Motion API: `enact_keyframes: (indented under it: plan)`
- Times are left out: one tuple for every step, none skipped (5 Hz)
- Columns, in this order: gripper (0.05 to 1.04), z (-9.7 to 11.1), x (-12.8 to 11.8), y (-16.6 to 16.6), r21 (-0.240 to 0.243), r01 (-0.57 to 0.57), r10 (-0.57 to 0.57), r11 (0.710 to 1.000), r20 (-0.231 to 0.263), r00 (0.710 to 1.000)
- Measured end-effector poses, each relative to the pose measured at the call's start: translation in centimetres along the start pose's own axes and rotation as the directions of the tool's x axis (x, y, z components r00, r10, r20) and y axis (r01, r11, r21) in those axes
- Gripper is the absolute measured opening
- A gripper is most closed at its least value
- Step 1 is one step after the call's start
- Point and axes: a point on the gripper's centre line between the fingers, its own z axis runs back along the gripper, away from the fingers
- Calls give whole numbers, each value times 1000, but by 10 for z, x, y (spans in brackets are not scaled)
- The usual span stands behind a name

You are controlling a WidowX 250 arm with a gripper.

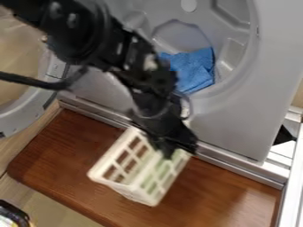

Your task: Move the white basket from left to the right side

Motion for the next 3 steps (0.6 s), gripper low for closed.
enact_keyframes:
  plan:
    - [89, -13, 4, -26, -35, 40, -40, 999, 0, 999]
    - [88, -30, 2, -47, -54, 72, -72, 996, -2, 997]
    - [88, -45, 1, -59, -70, 77, -79, 995, -13, 997]
